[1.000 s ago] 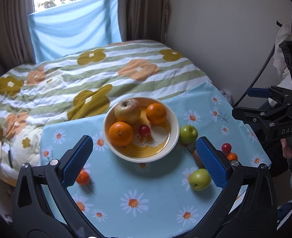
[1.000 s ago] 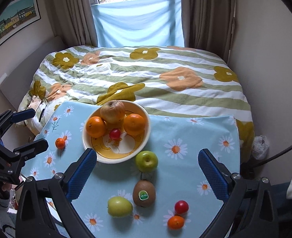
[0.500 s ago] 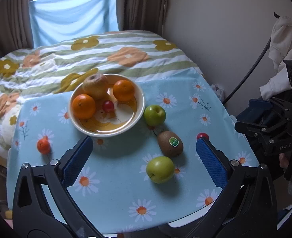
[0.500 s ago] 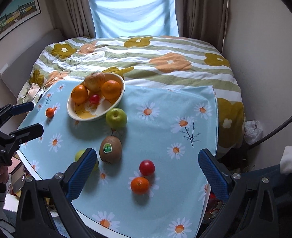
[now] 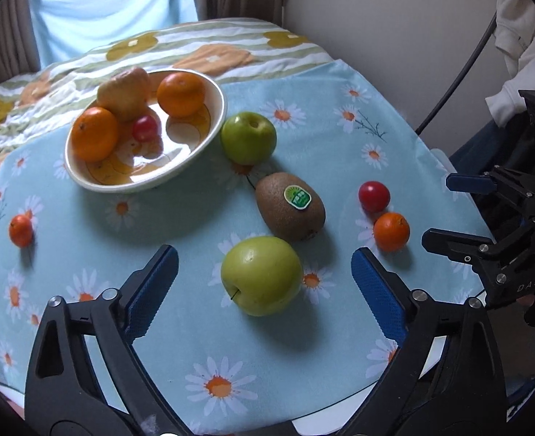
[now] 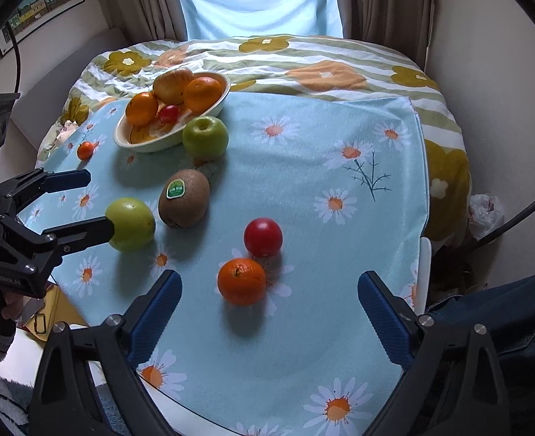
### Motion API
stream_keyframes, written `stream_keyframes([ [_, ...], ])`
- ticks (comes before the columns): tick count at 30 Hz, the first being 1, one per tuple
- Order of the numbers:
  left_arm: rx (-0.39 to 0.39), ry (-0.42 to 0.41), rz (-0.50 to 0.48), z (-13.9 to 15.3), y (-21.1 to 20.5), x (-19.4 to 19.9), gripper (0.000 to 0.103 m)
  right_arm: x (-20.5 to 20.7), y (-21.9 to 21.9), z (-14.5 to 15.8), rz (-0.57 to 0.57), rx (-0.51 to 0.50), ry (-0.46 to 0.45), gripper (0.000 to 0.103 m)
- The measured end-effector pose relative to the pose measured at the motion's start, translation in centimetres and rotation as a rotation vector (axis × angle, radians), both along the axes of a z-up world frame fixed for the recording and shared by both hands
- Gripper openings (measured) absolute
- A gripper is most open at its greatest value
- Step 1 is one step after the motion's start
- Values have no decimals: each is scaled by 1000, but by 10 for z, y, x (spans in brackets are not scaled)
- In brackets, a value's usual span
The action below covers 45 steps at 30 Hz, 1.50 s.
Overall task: Organize fruits
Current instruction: 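Close the left tool on a large green apple while the right tool approaches a small mandarin, then carry the green apple toward the bowl with the left tool while the right tool grasps the mandarin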
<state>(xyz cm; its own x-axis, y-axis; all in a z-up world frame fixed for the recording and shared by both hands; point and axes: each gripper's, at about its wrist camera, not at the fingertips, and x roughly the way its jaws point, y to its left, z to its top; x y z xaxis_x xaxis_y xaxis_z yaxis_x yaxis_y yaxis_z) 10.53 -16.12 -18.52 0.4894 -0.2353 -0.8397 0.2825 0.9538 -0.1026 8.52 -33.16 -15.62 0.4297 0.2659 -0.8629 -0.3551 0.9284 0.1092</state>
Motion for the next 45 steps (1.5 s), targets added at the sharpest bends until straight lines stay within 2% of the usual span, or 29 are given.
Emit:
stream_keyframes([
  [3,0,13,-1,-11,-2,2,99,0,2,-11,16,12,22,87],
  [8,13,29,-13,-23,-8,6,94,0,6,-21,29,20,33,87],
  [9,12,32,-14,-25,-8,7,91,1,8,-23,29,19,34,87],
  [11,10,43,-16,-29,-9,9,82,3,9,-26,31,23,44,80],
  [12,11,49,-18,-32,-9,10,80,4,9,-28,31,23,50,75],
  [16,30,57,-16,-37,-12,12,80,5,12,-32,35,32,59,74],
  [17,34,60,-15,-38,-12,12,78,5,13,-32,39,34,61,74],
  [18,36,65,-16,-40,-13,12,68,5,15,-33,42,33,61,74],
  [20,49,76,-13,-43,-13,14,62,5,17,-33,49,34,59,71],
  [31,44,81,12,-43,-13,10,62,8,20,-39,61,35,74,56],
  [39,47,78,22,-42,-10,7,62,9,20,-40,61,37,66,56],
  [41,44,78,32,-42,-7,6,62,9,20,-40,58,41,67,51],
  [44,36,79,48,-42,-3,4,62,9,20,-41,60,45,77,34],
  [45,36,78,53,-41,-1,3,62,9,20,-40,62,47,75,34],
])
